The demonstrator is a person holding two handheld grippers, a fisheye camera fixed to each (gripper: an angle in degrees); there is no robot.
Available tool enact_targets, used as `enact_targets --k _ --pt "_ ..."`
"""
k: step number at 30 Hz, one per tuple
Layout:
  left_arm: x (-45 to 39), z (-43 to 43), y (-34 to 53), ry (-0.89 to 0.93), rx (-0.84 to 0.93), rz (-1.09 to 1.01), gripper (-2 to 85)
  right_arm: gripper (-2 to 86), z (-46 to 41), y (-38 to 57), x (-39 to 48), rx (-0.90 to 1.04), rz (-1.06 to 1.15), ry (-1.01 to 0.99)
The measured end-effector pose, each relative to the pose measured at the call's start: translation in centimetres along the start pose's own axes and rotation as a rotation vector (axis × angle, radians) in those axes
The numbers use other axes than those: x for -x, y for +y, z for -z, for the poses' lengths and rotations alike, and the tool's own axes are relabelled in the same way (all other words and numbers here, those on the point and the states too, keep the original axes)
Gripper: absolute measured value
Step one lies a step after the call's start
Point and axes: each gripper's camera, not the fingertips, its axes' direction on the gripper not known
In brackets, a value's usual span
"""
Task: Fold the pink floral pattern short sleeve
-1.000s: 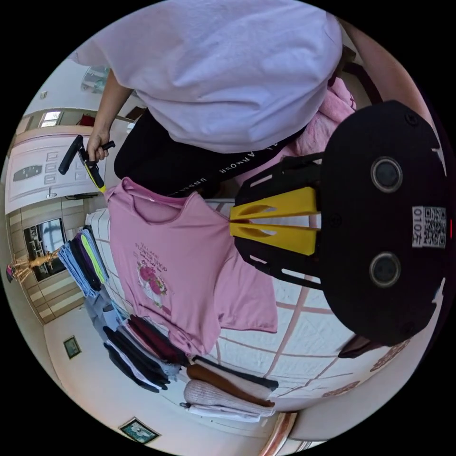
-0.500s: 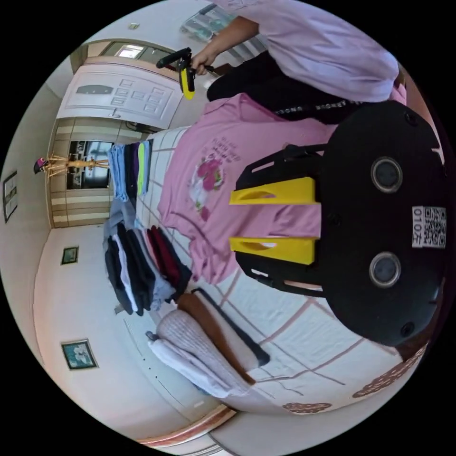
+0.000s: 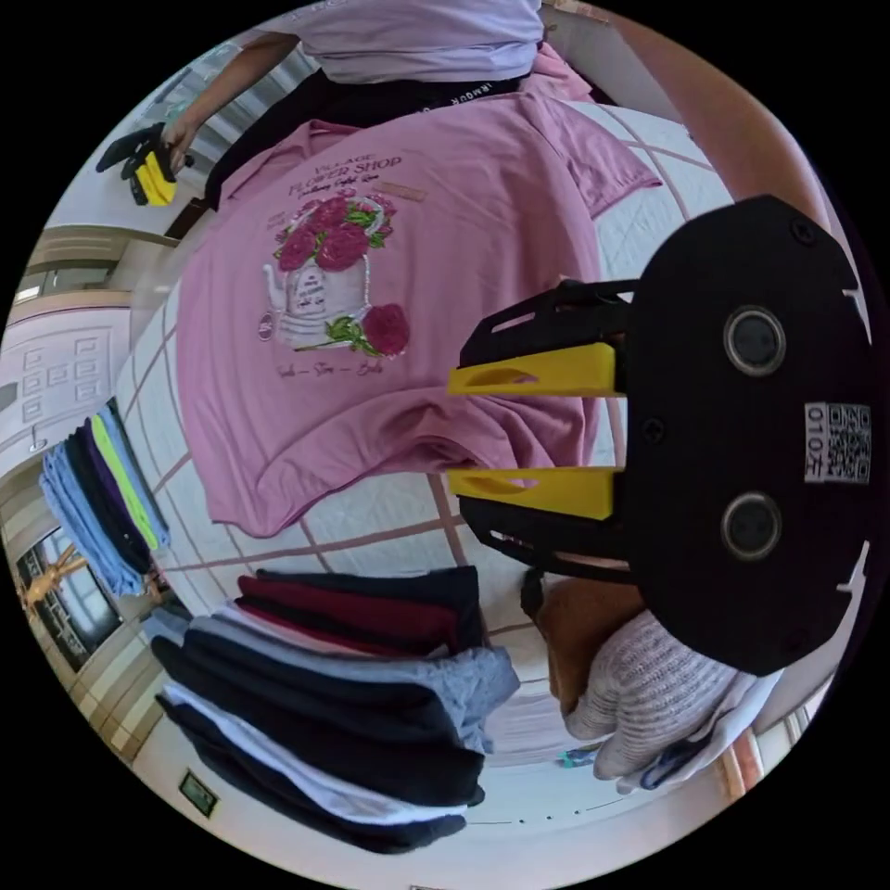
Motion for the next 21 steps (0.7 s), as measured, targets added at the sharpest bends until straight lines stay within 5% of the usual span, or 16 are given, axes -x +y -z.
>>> enact_targets --k 3,7,14,18,21 --pt "0.1 -3.2 -0.8 0.049 0.118 -0.019 5.4 3.6 -1.2 -6.0 -3.0 -0.001 0.056 0.0" --pt "-0.4 -2.5 -0.4 0.015 0.063 0.007 1.3 5.9 -4.2 -15.8 -7.9 0.005 0.088 0.067" --pt "2.0 0.6 2.5 -0.017 -0.012 0.209 0.1 10.2 -16.2 -31.9 -20.5 0.118 -0.227 -0.07" --pt "4.0 1.6 3.6 -0.067 -0.009 0.317 0.0 7.5 -22.4 -35.4 -19.5 0.297 -0.175 -0.145" --pt "5.6 2.1 4.0 -0.129 -0.002 0.405 0.0 4.6 -21.9 -36.1 -17.9 0.307 -0.117 -0.006"
